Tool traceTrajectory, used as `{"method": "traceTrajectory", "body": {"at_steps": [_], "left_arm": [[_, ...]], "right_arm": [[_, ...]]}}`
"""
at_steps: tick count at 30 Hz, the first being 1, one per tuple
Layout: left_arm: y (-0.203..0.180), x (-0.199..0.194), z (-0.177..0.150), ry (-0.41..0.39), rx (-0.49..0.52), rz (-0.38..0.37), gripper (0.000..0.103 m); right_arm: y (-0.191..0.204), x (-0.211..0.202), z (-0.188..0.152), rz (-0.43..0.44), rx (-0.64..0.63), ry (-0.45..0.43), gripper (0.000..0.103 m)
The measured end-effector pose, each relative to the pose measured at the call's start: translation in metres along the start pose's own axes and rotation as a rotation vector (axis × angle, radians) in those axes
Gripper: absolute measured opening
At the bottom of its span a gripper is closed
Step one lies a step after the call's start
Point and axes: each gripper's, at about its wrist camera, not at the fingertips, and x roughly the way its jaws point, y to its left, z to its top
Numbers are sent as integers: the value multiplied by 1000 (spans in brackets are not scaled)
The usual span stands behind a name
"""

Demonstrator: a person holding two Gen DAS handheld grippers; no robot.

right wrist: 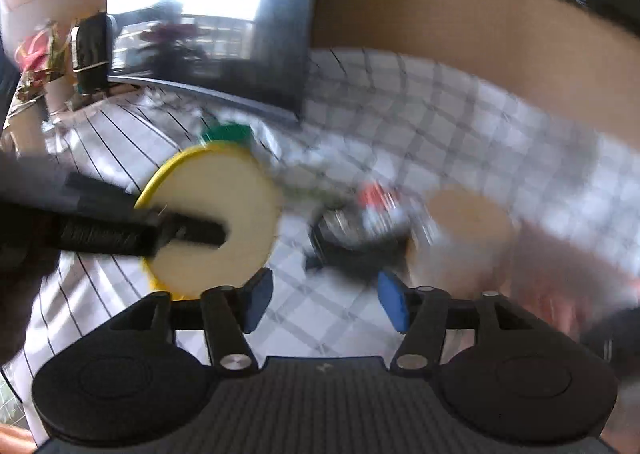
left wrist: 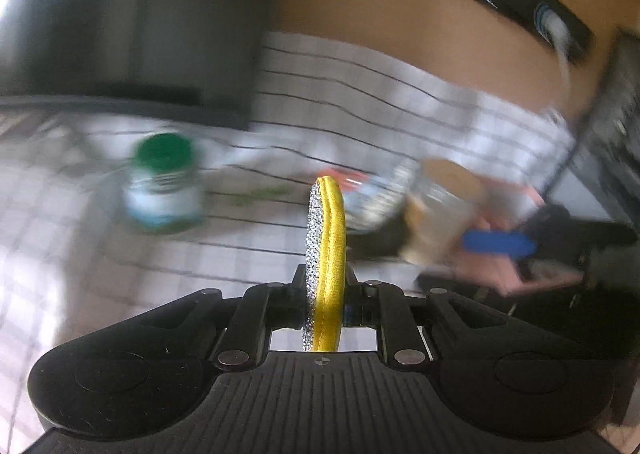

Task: Organize soft objects
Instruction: 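Lift the yellow pad with the left gripper while the right reaches the green twist tie, then grasp the green twist tie with the right gripper while the left holds the pad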

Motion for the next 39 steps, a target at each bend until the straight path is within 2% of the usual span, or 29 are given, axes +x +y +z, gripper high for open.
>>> {"method": "traceTrajectory", "body": {"at_steps": [3,7,11,14,17,19,23,26,30,31,39], "left_arm": [[41,-17,-5,-36,-106,68,18],[88,-36,-13,-63,-231,114,18],[121,-48,-25,-69,-282,121,18],[138,-51,-35,-60,-323,112,18],[148,-49,-40,-52,-371,89,18],[155,-47,-43,-50,-387,70,18],[159,-45,-44,-47,-388,55,18],[165,-41,-44,-44,-393,48,18],[166,-39,-44,-37,-392,45,18],[166,-37,-44,-33,-393,46,18],[157,-32,-34,-31,-355,37,18]], "right_arm": [[18,26,39,33,-72,23,71],[24,87,77,72,-53,104,74],[15,155,89,33,-44,212,74],[-1,188,89,39,50,280,74],[-11,207,87,53,169,296,74],[-12,213,83,60,203,291,74],[-6,216,80,36,144,268,75],[-4,222,74,35,136,310,75],[2,212,65,15,97,275,73],[1,209,63,12,100,267,69],[-1,184,66,13,101,210,68]]}}
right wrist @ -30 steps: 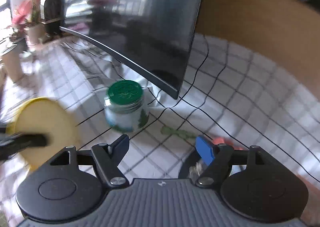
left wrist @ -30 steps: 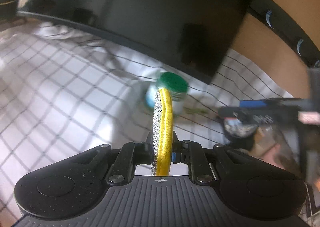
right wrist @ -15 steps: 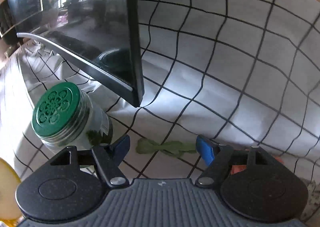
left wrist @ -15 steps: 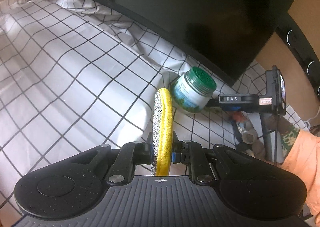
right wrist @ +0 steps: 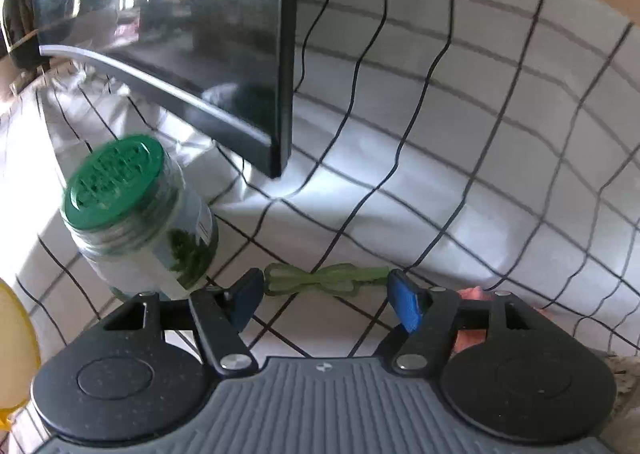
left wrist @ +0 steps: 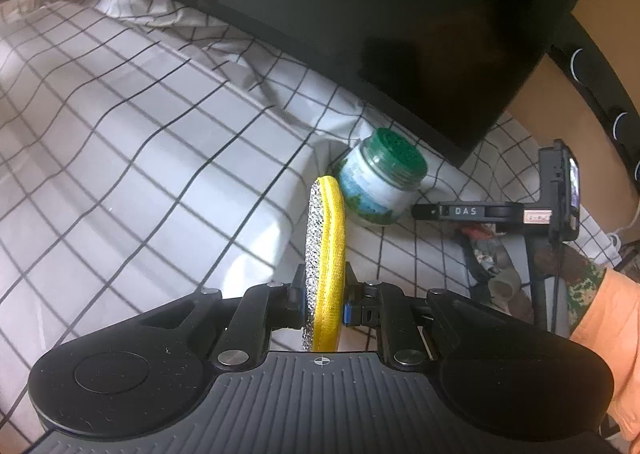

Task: Organize soft objects
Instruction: 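Grasp the green twist tie with the right gripper while the left holds the pad, then carry the pad and twist tie into the pink box while both grippers open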

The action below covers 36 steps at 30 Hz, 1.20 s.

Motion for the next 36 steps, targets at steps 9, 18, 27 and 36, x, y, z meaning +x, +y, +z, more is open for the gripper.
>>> {"method": "traceTrajectory", "body": {"at_steps": [9,18,27,36], "left_arm": [[-61,-10,68,-152,195,-64,18],[-156,25,124,-204,353,-130,18],[-282,69,91,-72,454,-342,18],[-390,122,15,185,537,-563,18]], "right_arm": [[-12,-116,14,-39,-87,-154,68],[-94,-232,-3,-234,-4,-322,68],[-184,-291,-72,-421,124,-369,69],[-222,-293,-149,-479,189,-325,69]]}}
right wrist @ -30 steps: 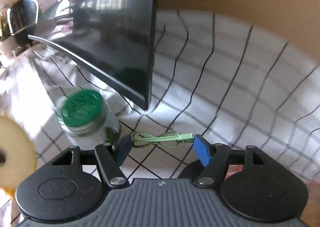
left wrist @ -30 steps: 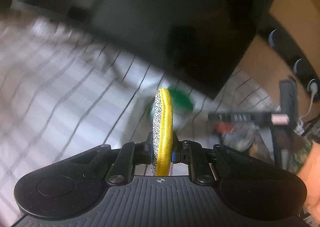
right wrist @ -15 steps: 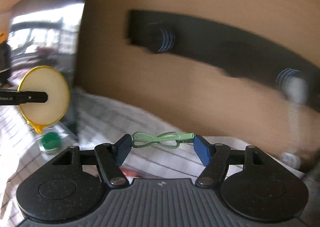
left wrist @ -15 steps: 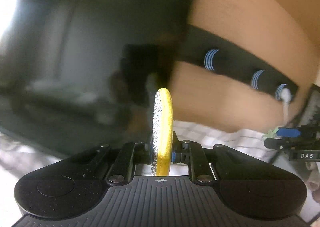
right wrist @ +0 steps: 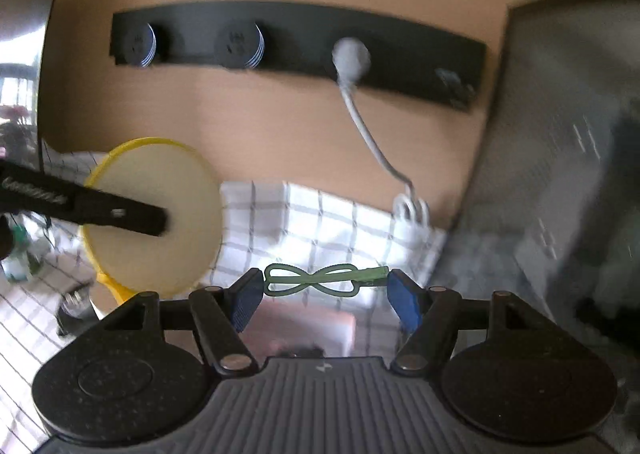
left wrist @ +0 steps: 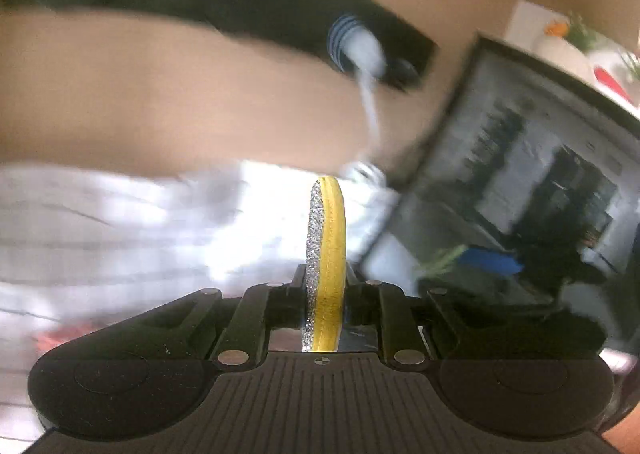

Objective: Organize soft objects

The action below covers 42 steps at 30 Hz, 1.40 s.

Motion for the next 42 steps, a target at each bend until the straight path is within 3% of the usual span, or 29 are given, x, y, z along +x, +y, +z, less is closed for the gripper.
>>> {"method": "traceTrajectory", "body": {"at_steps": [2,4,5,7,9,11,15,18,24,26,28,32,35,38,42], "left_arm": [[-3,25,-9,70,-63,-91,19],[-2,50,-20,148,-108,-129,20],[-2,61,-26,174,-96,-98,22],[-2,78,-39,200,-37,41,38],[2,81,-50,213,8,128,37],[6,81,-54,205,17,164,37],[20,51,-51,75,-72,198,37],[27,20,-45,2,-108,211,37],[48,-49,-62,-86,-138,318,37],[65,-73,-78,-110,-175,389,37],[88,-94,-93,-122,-230,471,37],[132,-119,-122,-90,-355,585,37],[142,-125,-131,-70,-322,584,37],[141,-117,-128,-49,-290,510,37],[160,-101,-121,-47,-413,457,37]], "right_arm": [[-2,7,-11,4,0,19,69],[-2,8,-20,11,-5,37,69],[-1,8,-23,15,-7,46,69],[3,11,-31,28,-15,63,69],[9,12,-42,46,-27,75,69],[16,11,-52,67,-41,87,69],[35,33,-60,137,-32,133,69],[50,56,-64,178,-15,185,49],[76,83,-69,205,-39,223,50],[79,77,-67,208,-47,210,59],[80,67,-65,189,-53,178,78],[79,51,-56,157,-38,156,79],[82,35,-50,157,-16,144,79],[94,18,-45,167,-26,134,80],[121,-1,-42,175,-83,124,80]]}}
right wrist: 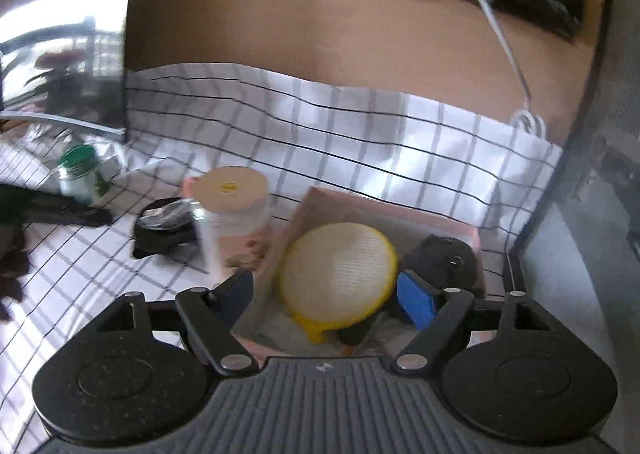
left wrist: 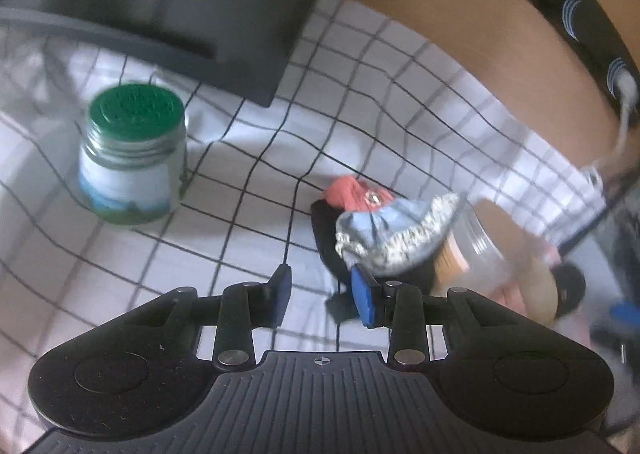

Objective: Organize soft objects

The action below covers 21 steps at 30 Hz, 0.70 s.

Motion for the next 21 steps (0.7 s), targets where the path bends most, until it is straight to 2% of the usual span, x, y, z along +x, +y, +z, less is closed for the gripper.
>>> {"method": "traceTrajectory", "body": {"at_steps": [4,8,9,11,14,16,21], "left_arm": [[4,33,12,39,-84,5,37],[-1,60,17,85,-84,-8,37],[-2,64,17,83,-82,-14,36],[-1,68,17,87,-90,-43,28],[1,64,16,89,-87,-50,19],[2,51,14,43,-34,-35,15],[24,7,16,-24,69,77,13]], "right_arm": [[24,-9,3,10,-38,12,81],[41,-10,7,0,-73,30,81],[44,-10,8,0,-81,34,81],[50,-8,12,3,-98,39,81],[59,0,19,17,-117,43,81],[68,9,23,38,-132,48,81],[103,28,32,124,-185,43,81]]}}
